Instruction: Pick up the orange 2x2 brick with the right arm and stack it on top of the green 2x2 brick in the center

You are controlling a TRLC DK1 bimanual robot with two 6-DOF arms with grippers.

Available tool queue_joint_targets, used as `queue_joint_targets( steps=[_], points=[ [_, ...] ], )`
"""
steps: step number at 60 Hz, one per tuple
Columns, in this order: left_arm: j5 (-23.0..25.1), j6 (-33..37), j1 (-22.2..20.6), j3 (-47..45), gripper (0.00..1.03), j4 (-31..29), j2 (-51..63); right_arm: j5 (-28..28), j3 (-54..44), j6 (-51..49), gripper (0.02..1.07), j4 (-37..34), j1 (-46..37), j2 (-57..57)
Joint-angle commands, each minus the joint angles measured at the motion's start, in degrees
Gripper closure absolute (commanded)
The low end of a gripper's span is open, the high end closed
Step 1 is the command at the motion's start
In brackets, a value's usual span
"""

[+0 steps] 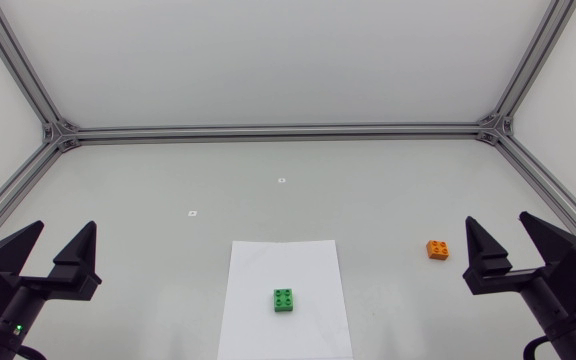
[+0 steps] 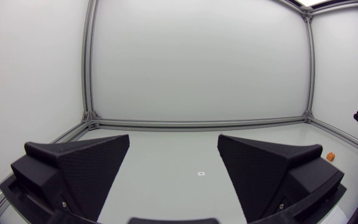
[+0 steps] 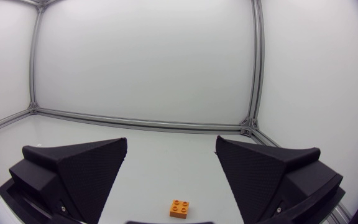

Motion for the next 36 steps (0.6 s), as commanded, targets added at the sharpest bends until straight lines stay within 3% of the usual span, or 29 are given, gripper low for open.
queue_joint_targets(
  steps=[1,23,36],
  points=[
    [0.3,0.7,0.2,-2.3,0.04,-0.8,-0.5,0.2,-1.5,0.7,0.05,0.5,-0.2,-0.6],
    [0.3,0.7,0.2,-2.3,0.04,-0.8,-0.5,0.2,-0.8,0.8,0.05,1.2,-0.3,-0.7],
    [0.3,0.7,0.2,-2.3,0.04,-0.8,-0.5,0.2,5.6,0.7,0.05,0.4,-0.4,0.5]
  ],
)
